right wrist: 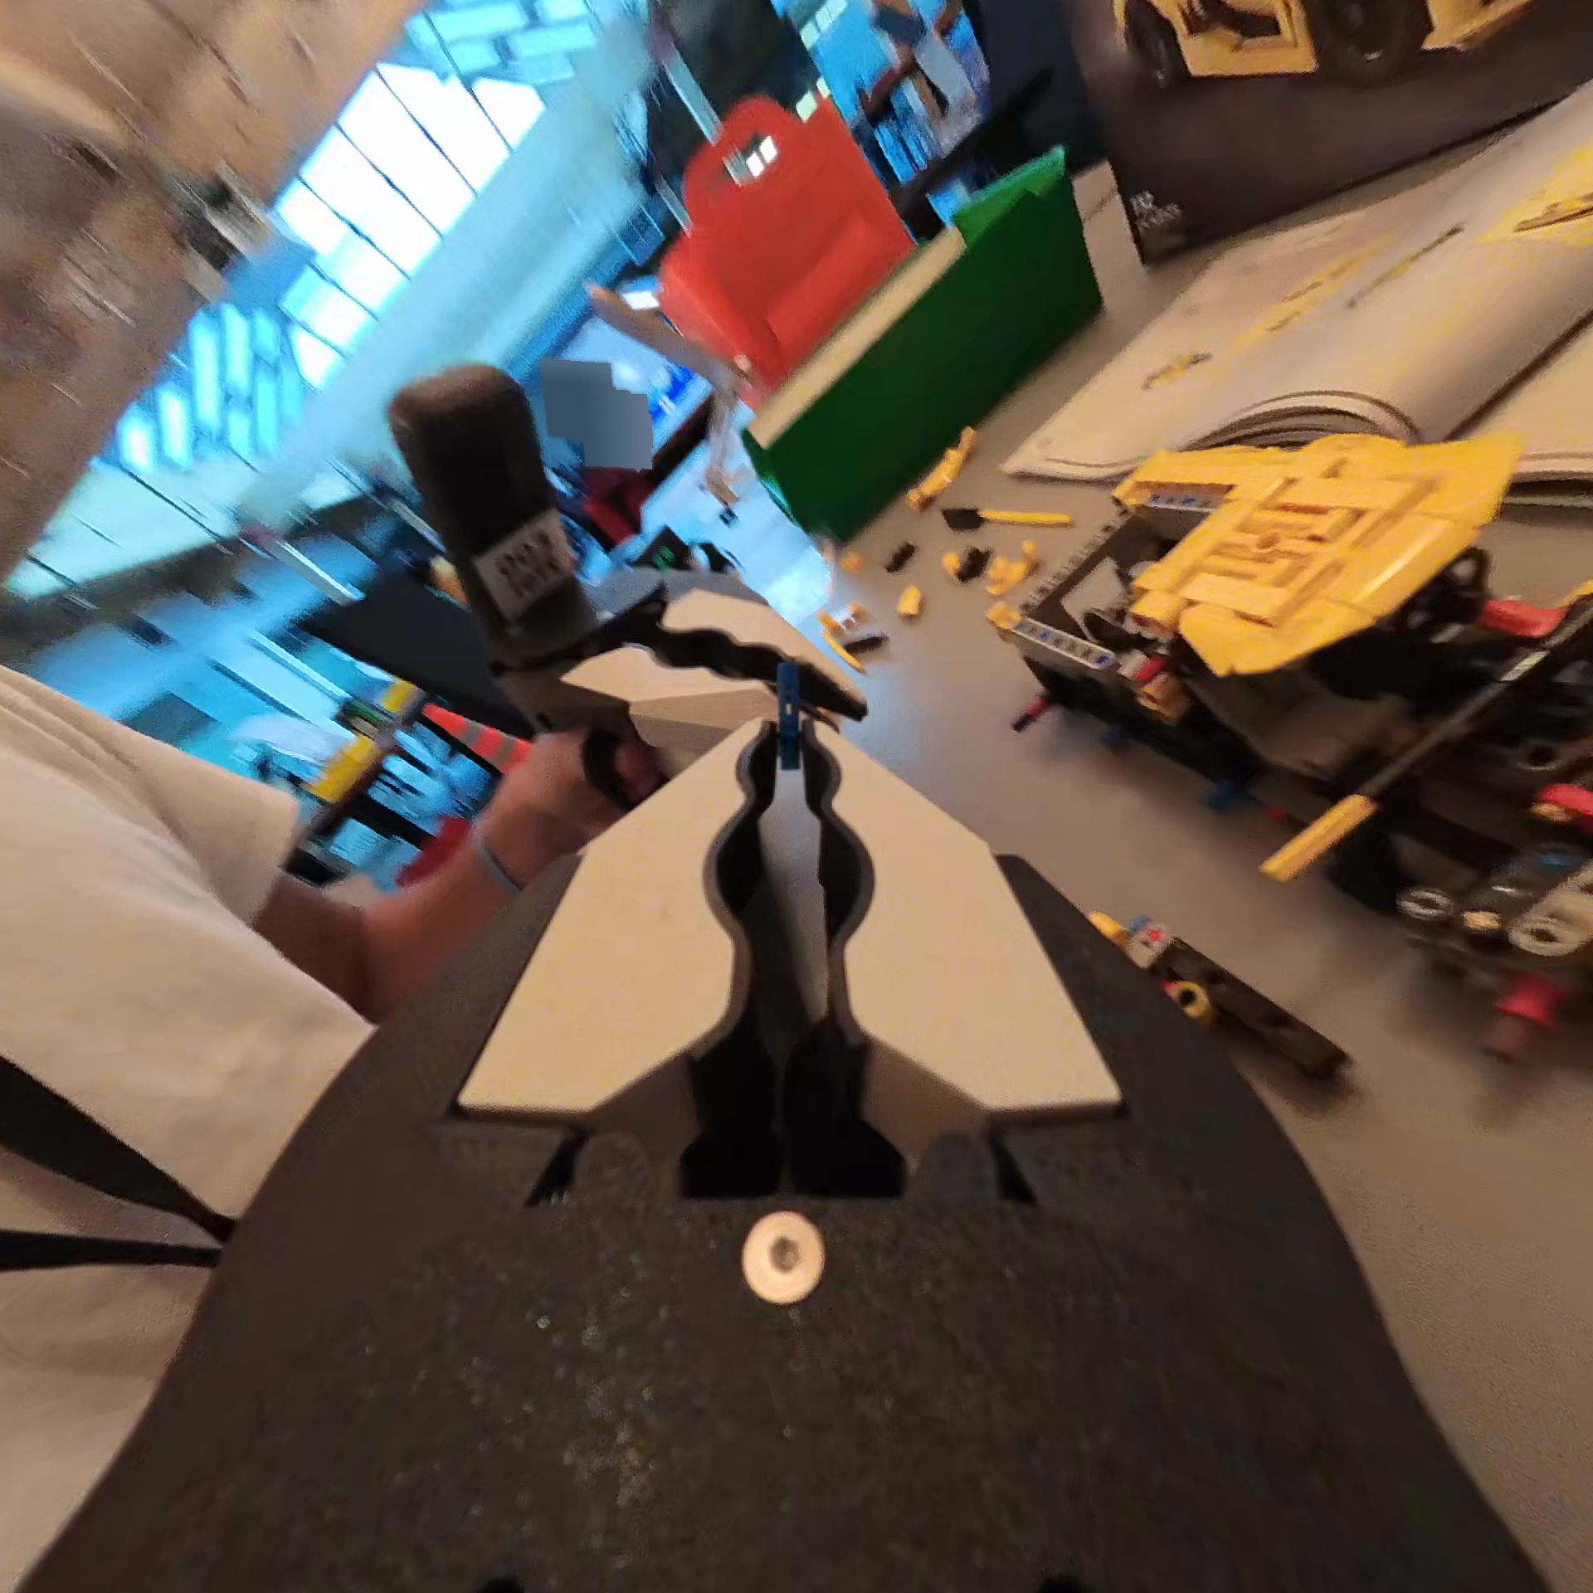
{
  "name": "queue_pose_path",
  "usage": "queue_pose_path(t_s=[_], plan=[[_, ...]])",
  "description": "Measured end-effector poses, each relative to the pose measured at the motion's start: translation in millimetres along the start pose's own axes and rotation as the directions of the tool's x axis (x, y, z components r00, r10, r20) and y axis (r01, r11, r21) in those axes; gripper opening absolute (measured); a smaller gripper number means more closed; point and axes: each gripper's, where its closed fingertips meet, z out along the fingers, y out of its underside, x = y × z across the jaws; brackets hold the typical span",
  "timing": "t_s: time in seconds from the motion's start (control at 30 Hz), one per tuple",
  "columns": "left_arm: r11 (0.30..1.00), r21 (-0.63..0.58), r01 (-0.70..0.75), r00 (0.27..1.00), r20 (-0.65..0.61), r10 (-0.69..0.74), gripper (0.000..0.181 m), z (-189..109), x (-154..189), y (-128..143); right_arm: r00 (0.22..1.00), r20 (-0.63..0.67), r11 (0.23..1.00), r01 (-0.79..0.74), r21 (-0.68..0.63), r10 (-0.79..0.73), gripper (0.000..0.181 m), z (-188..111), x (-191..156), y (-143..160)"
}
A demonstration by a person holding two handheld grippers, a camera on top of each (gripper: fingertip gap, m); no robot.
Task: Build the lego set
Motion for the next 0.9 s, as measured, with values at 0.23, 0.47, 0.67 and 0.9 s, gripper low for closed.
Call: queue_pose_path(t_s=[0.23, 0.47, 0.67, 0.9], plan=[[0.980, 0.201, -0.008, 0.999, -0.035, 0.015, 0.006, -9.7, 11.1, -32.8, 0.975, 0.177, 0.987, -0.149, 0.052, 0.138, 0.004, 10.4, -14.6, 0.4], [0.984, 0.175, 0.021, 0.996, -0.094, -0.004, 0.000, 0.2, 21.1, -28.8, 0.974, 0.195, 0.992, -0.124, 0.026, 0.117, 0.004, 15.6, -20.9, 2.0], [0.985, 0.166, -0.049, 0.997, -0.056, 0.059, 0.007, -2.3, 16.4, -31.5, 0.938, 0.266, 0.964, -0.253, 0.080, 0.224, 0.004, 11.8, -17.7, -4.3], [0.867, 0.118, -0.485, 0.862, 0.236, 0.449, 0.027, -8.0, 17.4, -33.1, 0.832, 0.380, 0.846, -0.498, 0.190, 0.405, 0.004, 4.2, -3.8, -17.4]])
